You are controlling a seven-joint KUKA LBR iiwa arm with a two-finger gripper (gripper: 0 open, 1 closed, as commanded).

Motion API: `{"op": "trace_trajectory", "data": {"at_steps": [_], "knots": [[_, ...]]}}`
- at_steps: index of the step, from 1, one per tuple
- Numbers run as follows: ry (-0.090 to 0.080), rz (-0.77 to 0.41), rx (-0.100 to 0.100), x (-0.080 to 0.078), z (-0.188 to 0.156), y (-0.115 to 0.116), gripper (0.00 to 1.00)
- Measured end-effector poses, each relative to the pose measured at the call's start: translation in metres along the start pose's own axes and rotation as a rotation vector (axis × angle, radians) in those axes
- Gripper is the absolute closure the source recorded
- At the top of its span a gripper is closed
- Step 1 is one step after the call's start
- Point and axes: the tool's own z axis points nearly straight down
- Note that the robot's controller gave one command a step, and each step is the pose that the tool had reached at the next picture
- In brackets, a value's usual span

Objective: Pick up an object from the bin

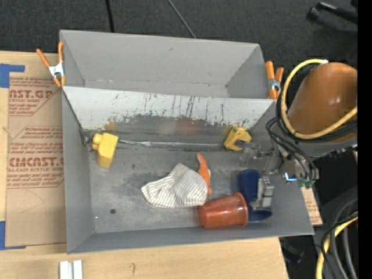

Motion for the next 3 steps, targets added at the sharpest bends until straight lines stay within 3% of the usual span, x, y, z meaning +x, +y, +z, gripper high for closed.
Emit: {"op": "trace_trajectory", "data": {"at_steps": [1,2,3], "knots": [[-0.008,-0.001,0.001,-0.002,-0.004,0.000,0.00],[-0.015,-0.052,0.003,-0.005,0.043,0.030,0.00],[-0.008,-0.056,-0.001,-0.012,0.086,0.057,0.00]]}}
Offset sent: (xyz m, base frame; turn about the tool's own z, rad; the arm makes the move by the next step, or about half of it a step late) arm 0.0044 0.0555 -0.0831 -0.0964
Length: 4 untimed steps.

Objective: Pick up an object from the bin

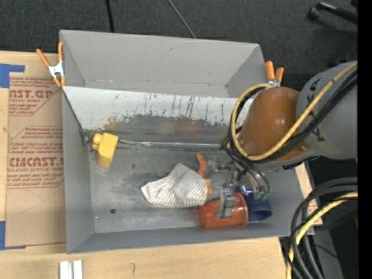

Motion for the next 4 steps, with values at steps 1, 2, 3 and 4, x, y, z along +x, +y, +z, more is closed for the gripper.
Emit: {"op": "trace_trajectory", "data": {"at_steps": [1,2,3,4], "knots": [[-0.004,-0.135,0.000,-0.001,0.069,0.008,1.00],[-0.004,-0.135,0.001,-0.001,0.069,0.008,1.00],[-0.018,-0.115,0.002,-0.008,0.057,0.021,1.00],[0.001,-0.123,0.000,0.002,0.041,0.034,0.00]]}}
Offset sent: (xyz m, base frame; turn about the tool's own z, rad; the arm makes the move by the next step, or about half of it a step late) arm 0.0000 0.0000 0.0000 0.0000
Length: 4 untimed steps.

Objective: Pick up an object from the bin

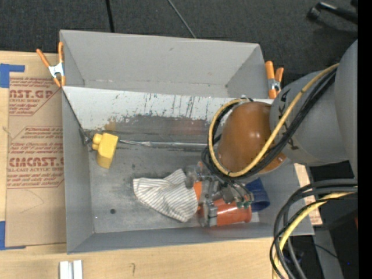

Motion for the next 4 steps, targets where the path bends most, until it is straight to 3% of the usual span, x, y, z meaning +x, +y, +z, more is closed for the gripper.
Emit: {"op": "trace_trajectory", "data": {"at_steps": [1,2,3,4], "knots": [[0.000,0.000,0.000,0.000,0.000,0.000,0.00],[0.002,0.148,-0.001,-0.019,0.036,0.072,1.00],[0.002,0.148,-0.001,-0.019,0.036,0.072,1.00],[-0.007,0.177,-0.001,-0.025,-0.144,0.090,1.00]]}}
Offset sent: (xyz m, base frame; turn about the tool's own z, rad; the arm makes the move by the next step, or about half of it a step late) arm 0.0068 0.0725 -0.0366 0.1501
